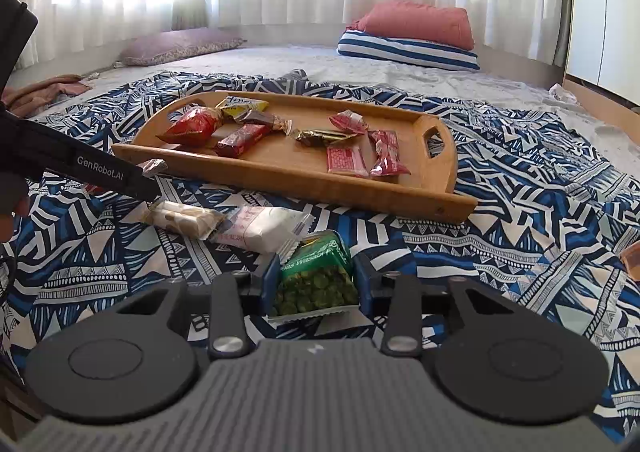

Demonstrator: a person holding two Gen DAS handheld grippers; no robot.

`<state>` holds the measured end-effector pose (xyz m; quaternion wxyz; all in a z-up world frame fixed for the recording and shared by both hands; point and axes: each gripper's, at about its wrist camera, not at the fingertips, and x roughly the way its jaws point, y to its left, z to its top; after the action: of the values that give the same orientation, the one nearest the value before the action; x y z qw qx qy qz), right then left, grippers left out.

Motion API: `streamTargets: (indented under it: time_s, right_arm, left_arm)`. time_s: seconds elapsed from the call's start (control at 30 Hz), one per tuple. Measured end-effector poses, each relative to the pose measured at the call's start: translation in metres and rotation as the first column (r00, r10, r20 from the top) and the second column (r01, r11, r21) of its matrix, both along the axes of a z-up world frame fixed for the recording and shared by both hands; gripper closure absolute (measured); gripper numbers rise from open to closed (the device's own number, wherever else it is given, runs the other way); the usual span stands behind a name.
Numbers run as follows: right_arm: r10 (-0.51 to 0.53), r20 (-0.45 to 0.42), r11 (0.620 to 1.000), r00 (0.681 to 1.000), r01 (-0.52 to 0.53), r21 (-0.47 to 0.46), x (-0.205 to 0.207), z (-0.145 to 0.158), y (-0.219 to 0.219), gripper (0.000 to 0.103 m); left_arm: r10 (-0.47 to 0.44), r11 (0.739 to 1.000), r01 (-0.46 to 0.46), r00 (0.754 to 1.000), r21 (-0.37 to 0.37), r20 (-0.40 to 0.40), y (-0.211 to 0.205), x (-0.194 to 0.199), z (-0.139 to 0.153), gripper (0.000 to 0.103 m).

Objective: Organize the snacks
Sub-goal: 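Grasp the red biscuit pack with the left tool while the right grasps the green pea snack pack, then lift both held snacks and carry them over the wooden tray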

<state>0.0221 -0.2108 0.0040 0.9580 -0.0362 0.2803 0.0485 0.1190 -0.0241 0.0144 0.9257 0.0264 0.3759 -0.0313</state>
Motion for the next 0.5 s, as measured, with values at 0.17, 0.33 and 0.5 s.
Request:
streamTargets:
  time_s: [0.17, 0.33, 0.5]
  right_arm:
    - [-0.011, 0.011, 1.000, 1.000, 0.011, -0.004, 0.000, 0.008, 0.001, 0.061]
    - [-0.036, 0.014, 0.999, 0.999, 0.036, 0.004, 0.002, 0.013, 0.002, 0.061]
    - [-0.065, 0.013, 0.998, 0.998, 0.065, 0.020, 0.003, 0.019, 0.004, 0.062]
  left_arm:
    - [-0.038, 0.999, 0.038, 0.999, 0.012, 0.025, -0.006, -0.007, 0.007, 0.041]
    - [-0.072, 0.997, 0.071, 0.997, 0.014, 0.042, -0.011, -0.013, 0.013, 0.041]
    - [-0.090, 0.996, 0.090, 0.995, 0.008, 0.048, -0.012, -0.016, 0.018, 0.041]
